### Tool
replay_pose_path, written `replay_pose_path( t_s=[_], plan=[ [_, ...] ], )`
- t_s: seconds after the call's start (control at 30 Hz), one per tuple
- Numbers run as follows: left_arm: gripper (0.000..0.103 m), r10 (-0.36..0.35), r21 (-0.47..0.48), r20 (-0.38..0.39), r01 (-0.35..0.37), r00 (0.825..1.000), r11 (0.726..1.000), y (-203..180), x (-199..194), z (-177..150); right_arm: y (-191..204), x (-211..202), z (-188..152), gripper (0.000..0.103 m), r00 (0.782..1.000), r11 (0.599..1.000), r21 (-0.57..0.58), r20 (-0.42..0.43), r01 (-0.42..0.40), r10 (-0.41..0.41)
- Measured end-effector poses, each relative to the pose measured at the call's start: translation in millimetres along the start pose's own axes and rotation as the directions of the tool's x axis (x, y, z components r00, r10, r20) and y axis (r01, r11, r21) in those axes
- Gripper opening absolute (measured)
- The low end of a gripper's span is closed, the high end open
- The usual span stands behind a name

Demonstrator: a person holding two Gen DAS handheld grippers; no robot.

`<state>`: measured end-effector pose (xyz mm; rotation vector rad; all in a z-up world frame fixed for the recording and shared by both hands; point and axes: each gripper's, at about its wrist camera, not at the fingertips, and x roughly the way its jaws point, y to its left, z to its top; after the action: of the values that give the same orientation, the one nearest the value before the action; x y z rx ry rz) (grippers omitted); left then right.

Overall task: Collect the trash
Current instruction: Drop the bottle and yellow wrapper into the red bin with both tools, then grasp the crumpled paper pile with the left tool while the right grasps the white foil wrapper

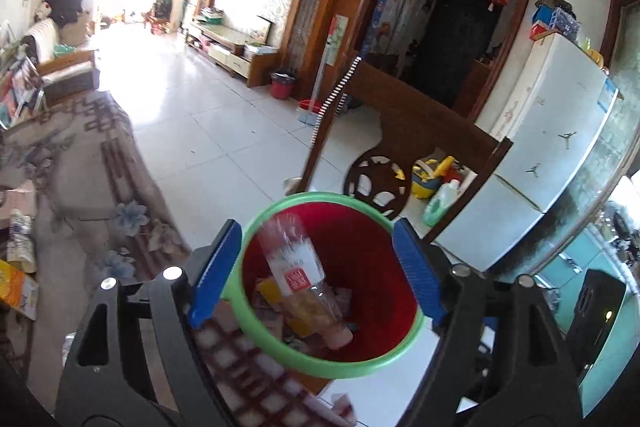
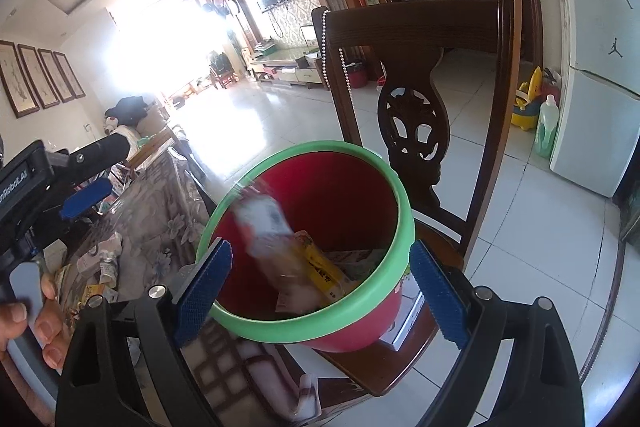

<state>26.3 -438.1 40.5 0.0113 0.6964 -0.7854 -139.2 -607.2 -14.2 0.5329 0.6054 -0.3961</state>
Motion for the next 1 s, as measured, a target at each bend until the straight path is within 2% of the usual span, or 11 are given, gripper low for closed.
replay_pose_path(
  t_s=[0.33,0.57,0.67,0.77,0.9,0.97,1.0],
  plan=[
    [0.082,0.142,-0.045,0.055,-0.139,0.988,0.989,45,-69,-33,59,4,-20,0.091,0.996,0.993,-0.097,-0.049,-0.074,0.069],
    [0.089,0.194,-0.160,0.053,-0.183,0.980,0.970,95,-115,-67,121,0,-38,0.093,0.987,0.958,-0.242,-0.090,-0.152,0.133],
    [0.090,0.265,-0.195,0.045,-0.251,0.963,0.948,126,-140,-91,153,-6,-51,0.096,0.984,0.926,-0.333,-0.093,-0.175,0.153],
    [0.090,0.332,-0.264,-0.001,-0.320,0.943,0.910,163,-162,-119,181,-5,-66,0.096,0.980,0.898,-0.396,-0.114,-0.193,0.160],
    [0.090,0.339,-0.441,-0.078,-0.337,0.938,0.832,212,-186,-162,201,9,-85,0.096,0.966,0.896,-0.377,-0.189,-0.236,0.175],
    [0.090,0.324,-0.481,-0.114,-0.338,0.939,0.809,220,-184,-180,211,20,-95,0.096,0.945,0.896,-0.344,-0.260,-0.282,0.198],
    [0.090,0.315,-0.486,-0.124,-0.334,0.941,0.808,221,-183,-184,214,22,-99,0.096,0.936,0.895,-0.334,-0.288,-0.297,0.204]
  ],
)
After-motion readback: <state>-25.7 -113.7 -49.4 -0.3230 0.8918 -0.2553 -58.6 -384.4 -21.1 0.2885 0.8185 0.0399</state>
